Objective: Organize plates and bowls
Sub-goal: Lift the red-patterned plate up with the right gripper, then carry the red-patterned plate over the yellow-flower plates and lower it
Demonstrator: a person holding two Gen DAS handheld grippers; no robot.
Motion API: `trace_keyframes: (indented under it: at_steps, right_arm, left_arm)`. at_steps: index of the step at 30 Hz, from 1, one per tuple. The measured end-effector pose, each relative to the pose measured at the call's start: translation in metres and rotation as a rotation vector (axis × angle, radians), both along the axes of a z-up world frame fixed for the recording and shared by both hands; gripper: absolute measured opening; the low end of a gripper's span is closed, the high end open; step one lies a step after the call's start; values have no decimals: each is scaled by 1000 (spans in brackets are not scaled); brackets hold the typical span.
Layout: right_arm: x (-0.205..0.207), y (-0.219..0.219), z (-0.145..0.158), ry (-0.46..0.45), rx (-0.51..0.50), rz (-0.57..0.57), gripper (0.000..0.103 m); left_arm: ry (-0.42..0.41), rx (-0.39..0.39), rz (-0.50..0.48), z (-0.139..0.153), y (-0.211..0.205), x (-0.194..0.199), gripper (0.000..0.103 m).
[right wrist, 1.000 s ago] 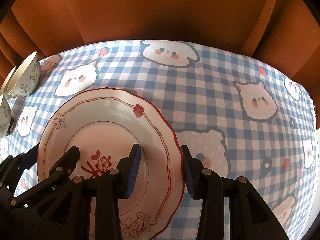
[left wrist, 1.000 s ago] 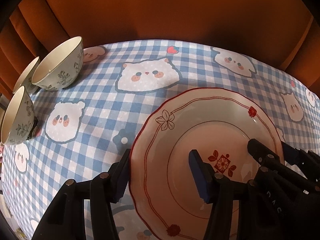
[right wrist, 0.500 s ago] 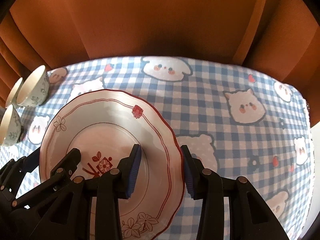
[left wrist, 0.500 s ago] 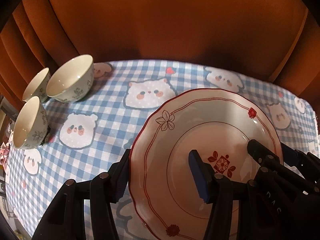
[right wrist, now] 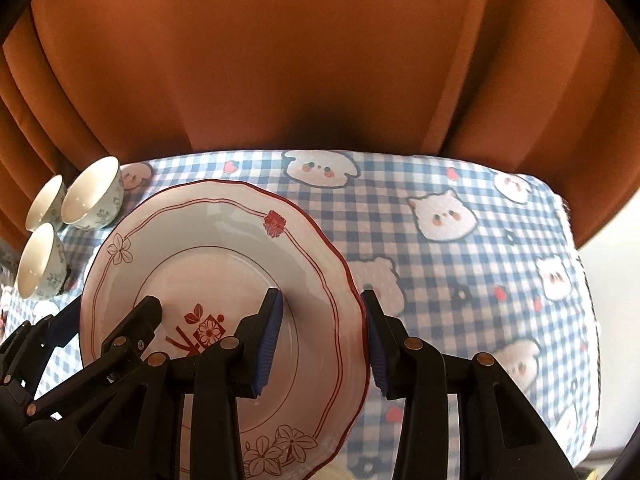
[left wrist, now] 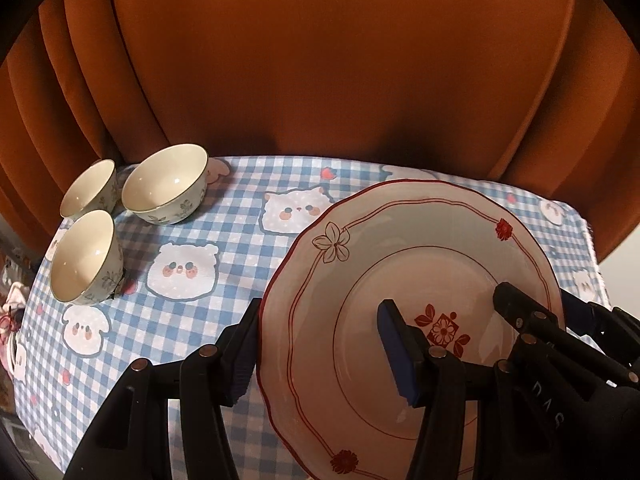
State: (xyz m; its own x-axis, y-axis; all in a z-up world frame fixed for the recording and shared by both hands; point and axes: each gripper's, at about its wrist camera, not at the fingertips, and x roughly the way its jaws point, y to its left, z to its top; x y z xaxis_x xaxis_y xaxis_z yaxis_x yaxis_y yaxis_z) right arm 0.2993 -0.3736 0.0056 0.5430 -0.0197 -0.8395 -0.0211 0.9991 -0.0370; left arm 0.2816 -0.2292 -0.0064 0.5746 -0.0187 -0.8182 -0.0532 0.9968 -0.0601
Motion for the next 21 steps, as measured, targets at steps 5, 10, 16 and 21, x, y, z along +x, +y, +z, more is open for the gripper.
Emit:
trace_keyframes:
  at_steps: [5,10,16,21]
  right_arm:
    - [-27,7,12,-13,-27,-47,45]
    - [-54,13,17,-14,-39,-102,45]
    - [-89,16,16,-4,-48,-178,45]
    - [-115,12,6,32,-52,-226,45]
  left_arm:
    - [-8,-30,-42,8,7,-22,57]
    - [-18,-36,-97,10,11,-40,57]
    - [-7,-50,-172,6,10,-63,57]
    - [21,-48,-217,-9,2,-81,57]
